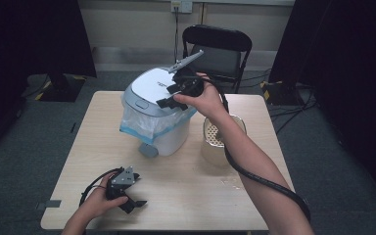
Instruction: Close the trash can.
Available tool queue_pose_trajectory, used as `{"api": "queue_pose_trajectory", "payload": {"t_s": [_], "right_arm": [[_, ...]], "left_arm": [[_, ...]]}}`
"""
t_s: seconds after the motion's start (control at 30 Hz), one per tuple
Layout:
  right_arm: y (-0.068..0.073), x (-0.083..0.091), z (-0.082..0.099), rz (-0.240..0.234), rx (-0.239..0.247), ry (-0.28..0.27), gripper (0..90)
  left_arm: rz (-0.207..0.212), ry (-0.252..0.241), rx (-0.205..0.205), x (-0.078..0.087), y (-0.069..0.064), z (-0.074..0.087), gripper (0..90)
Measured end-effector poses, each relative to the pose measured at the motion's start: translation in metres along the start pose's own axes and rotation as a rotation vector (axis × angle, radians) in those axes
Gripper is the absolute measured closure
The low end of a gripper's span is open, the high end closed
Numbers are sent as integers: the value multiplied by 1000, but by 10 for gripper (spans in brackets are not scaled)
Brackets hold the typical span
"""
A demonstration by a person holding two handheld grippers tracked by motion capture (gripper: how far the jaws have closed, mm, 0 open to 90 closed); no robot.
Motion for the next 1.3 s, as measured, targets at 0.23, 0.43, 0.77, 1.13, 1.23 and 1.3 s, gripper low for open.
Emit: {"api": "queue_pose_trajectory", "payload": {"t_s": [0.23,0.43,0.77,1.13,1.23,1.3], "right_arm": [[-3,-1,-1,11,-11,-12,455],[-5,-5,-3,43,15,-11,474],[-9,-9,-4,58,6,-13,503],[-9,-9,-1,42,19,-34,398],[-8,-8,0,43,-2,-34,332],[-8,-7,0,47,-6,-31,291]], "left_arm": [[0,0,0,0,0,0,0],[0,0,0,0,0,0,0],[0,0,0,0,0,0,0],[0,1,-1,0,0,0,0],[-1,0,2,0,0,0,0],[-1,0,2,0,0,0,0]]}}
Point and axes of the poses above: each handheld gripper's, and its own axes: x roughly backward along the jaws, z roughly out of its underside, y roughly to its left, the point moved 2 cm from there along -x, roughly forward along the jaws, and after that the axes turned 2 degrees about y, right-handed, at the moved point
